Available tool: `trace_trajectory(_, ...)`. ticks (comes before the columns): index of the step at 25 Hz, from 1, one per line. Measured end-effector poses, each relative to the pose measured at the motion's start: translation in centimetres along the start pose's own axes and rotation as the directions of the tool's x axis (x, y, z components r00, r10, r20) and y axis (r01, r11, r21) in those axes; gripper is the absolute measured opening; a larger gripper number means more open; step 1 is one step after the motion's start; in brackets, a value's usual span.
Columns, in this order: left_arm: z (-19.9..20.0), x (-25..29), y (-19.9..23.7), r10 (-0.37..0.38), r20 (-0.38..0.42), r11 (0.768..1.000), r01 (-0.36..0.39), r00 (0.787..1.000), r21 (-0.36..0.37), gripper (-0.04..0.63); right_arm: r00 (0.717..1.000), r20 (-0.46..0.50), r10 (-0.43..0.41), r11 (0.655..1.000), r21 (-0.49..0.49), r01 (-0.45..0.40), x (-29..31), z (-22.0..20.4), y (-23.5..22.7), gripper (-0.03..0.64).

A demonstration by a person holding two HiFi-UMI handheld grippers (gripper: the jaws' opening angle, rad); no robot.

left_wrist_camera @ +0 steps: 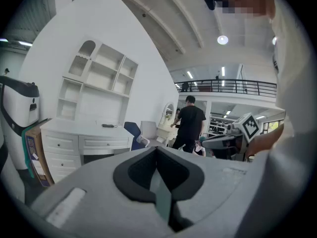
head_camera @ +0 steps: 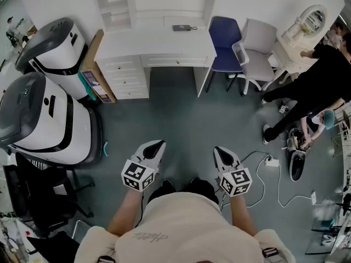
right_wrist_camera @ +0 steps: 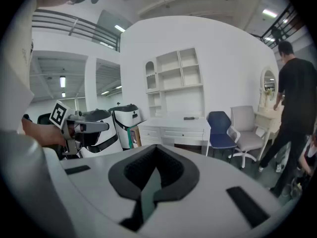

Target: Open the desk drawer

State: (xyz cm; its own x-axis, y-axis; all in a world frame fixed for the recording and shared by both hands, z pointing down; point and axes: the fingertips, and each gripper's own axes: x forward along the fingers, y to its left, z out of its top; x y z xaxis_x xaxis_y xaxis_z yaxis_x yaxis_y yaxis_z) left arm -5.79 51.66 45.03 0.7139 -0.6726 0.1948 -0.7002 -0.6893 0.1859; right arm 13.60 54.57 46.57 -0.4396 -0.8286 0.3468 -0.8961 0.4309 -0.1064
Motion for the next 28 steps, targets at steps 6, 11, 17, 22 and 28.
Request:
trace_trajectory(6,-0.8,0.4,2.8,-0.002,0.019,0.993,0.004,1.000,-0.114,0.015,0.999,-0.027,0.028,1.000,0.004,-0.028,3.0,-0.2,0.5,-0.005)
trace_trajectory(11,-0.9,3.6,5.0,0.033,-0.011,0.993,-0.034,0.999,-0.109,0.015,0.999,0.009,0.034,0.999,0.011,-0.034,6.7,1.5,-2.7,-0.005)
trace_trajectory(17,2.3,9.9,8.7,0.073,-0.024,0.994,-0.075,0.997,-0.081,0.015,0.996,0.014,0.092,0.995,-0.032,-0.091,13.3,4.3,-7.5,-0.005)
trace_trajectory(22,6.0,16.3,10.9,0.069,-0.010,0.996,-0.069,0.998,-0.061,0.015,0.989,0.029,0.146,0.983,-0.114,-0.141,18.2,8.0,-11.1,-0.005)
trace_trajectory(28,8.3,21.1,13.5,0.098,0.015,0.992,-0.096,0.995,-0.082,0.015,0.982,0.008,0.190,0.974,-0.122,-0.188,21.6,8.9,-14.7,-0.005)
